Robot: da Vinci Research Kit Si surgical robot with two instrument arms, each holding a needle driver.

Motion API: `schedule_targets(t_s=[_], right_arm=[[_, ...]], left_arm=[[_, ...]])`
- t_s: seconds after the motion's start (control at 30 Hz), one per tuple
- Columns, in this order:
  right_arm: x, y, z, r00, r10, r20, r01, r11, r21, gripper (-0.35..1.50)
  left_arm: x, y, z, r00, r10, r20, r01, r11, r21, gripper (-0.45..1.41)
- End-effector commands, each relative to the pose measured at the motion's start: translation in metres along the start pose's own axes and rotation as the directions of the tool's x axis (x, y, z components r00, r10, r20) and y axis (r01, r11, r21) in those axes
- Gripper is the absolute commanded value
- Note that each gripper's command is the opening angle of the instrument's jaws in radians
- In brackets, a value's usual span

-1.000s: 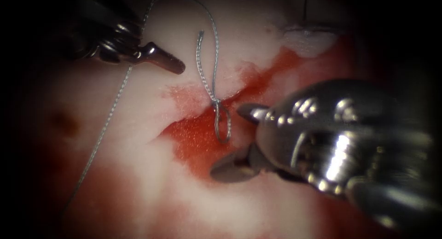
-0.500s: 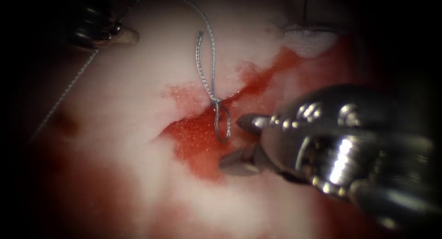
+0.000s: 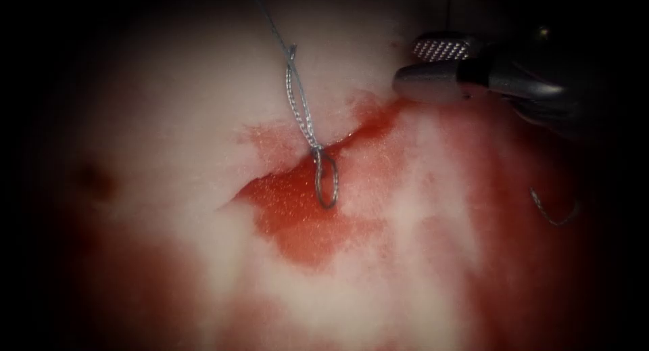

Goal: Wound Closure

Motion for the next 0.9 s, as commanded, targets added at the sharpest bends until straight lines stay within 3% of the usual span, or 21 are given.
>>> schedule_targets(t_s=[0.03,0.1,0.2,0.23,0.27,0.4,0.5,0.7,0.73,0.8,0.9], right_arm=[[0.0001,0.0009,0.0012,1.000,0.003,-0.019,-0.002,0.999,0.044,0.15],[-0.0009,0.0012,0.0021,0.998,-0.024,-0.066,0.032,0.993,0.118,0.14],[-0.0012,0.0011,0.0025,0.995,-0.026,-0.096,0.039,0.989,0.144,0.26],[-0.0014,0.0008,0.0028,0.993,-0.026,-0.114,0.044,0.988,0.151,0.54],[-0.0014,0.0008,0.0028,0.993,-0.026,-0.114,0.044,0.988,0.151,0.54],[-0.0012,0.0000,0.0034,0.989,-0.089,-0.122,0.106,0.984,0.141,1.01],[-0.0014,0.0000,0.0036,0.988,-0.091,-0.122,0.109,0.983,0.145,1.08],[-0.0017,-0.0006,0.0033,0.988,-0.102,-0.120,0.123,0.977,0.176,1.01],[-0.0017,-0.0008,0.0033,0.987,-0.104,-0.120,0.124,0.976,0.179,1.01],[-0.0019,-0.0011,0.0032,0.987,-0.105,-0.120,0.126,0.975,0.182,1.01],[-0.0019,-0.0013,0.0031,0.987,-0.107,-0.119,0.128,0.974,0.186,1.03]], left_arm=[[-0.0014,-0.0006,-0.0002,1.000,0.002,0.011,-0.002,1.000,0.012,-0.45],[-0.0016,-0.0017,-0.0004,0.999,0.017,0.028,-0.018,0.999,0.042,-0.45],[-0.0016,-0.0024,-0.0004,0.999,0.025,0.025,-0.027,0.997,0.077,-0.45],[-0.0016,-0.0028,-0.0003,0.999,0.033,0.022,-0.035,0.995,0.094,-0.45],[-0.0016,-0.0028,-0.0003,0.999,0.033,0.022,-0.035,0.995,0.094,-0.45],[-0.0016,-0.0034,-0.0002,0.999,0.036,0.020,-0.038,0.989,0.143,-0.45],[-0.0017,-0.0033,-0.0003,0.999,0.047,0.024,-0.050,0.990,0.132,-0.45],[-0.0015,-0.0031,-0.0003,0.998,0.048,0.036,-0.051,0.995,0.091,-0.45],[-0.0014,-0.0030,-0.0002,0.998,0.056,0.027,-0.058,0.996,0.067,-0.10],[-0.0011,-0.0025,-0.0003,0.982,0.187,0.009,-0.187,0.982,0.025,0.89],[0.0000,-0.0017,-0.0014,0.979,0.203,0.011,-0.203,0.979,0.000,0.98]])
